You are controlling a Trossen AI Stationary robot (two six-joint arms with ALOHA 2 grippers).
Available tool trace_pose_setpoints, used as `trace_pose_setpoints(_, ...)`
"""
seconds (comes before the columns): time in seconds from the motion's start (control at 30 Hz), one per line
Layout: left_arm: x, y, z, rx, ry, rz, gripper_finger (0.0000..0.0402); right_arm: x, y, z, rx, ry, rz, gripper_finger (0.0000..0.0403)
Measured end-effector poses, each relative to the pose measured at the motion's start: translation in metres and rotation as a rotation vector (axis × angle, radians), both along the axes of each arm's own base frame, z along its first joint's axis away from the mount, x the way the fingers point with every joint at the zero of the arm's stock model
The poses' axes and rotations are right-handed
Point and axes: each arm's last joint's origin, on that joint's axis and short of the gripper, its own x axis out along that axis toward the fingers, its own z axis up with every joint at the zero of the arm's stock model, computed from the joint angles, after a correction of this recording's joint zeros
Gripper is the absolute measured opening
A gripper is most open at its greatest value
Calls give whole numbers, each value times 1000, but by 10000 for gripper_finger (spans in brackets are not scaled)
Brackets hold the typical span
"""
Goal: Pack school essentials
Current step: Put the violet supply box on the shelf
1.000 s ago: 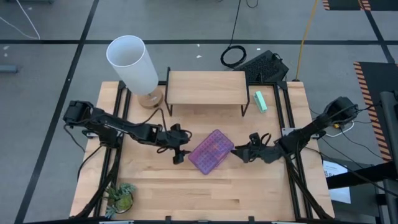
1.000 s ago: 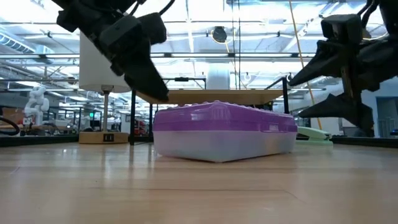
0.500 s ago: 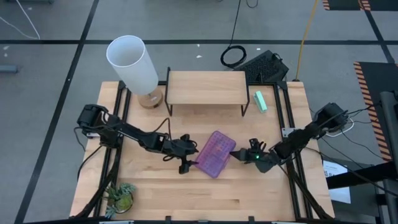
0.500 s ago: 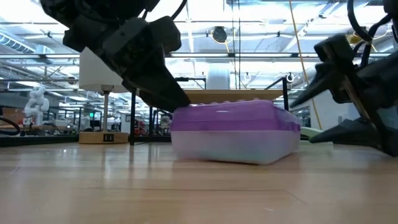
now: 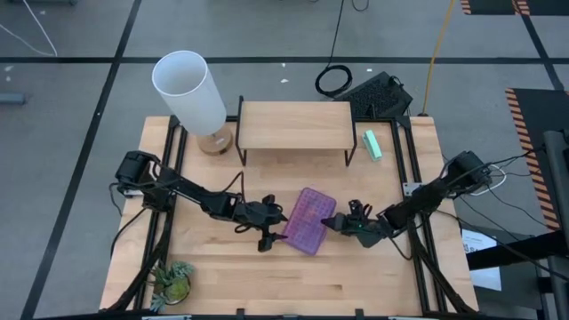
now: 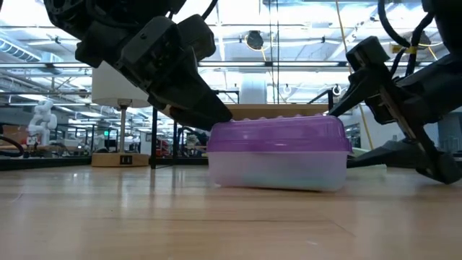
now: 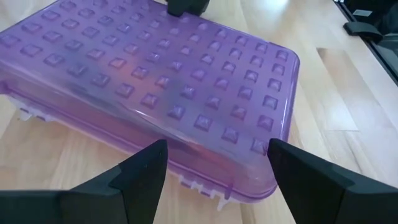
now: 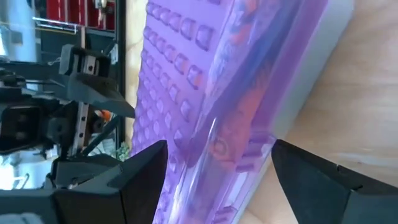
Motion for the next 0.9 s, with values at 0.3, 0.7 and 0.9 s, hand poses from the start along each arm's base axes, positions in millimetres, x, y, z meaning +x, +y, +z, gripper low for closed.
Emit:
trace_pose_setpoints(0.3,-1,1,-2,-13,27,4,282,3,-6,-1,-51,72,105,282)
trace_pose_setpoints(0.7,-12,8,35,-91,-41,99,282,3,-8,-1,-183,103,197,282)
trace_pose_setpoints(0.9,-17,22,46,-96,-38,212,282,4,-7,1,-171,81,194,282)
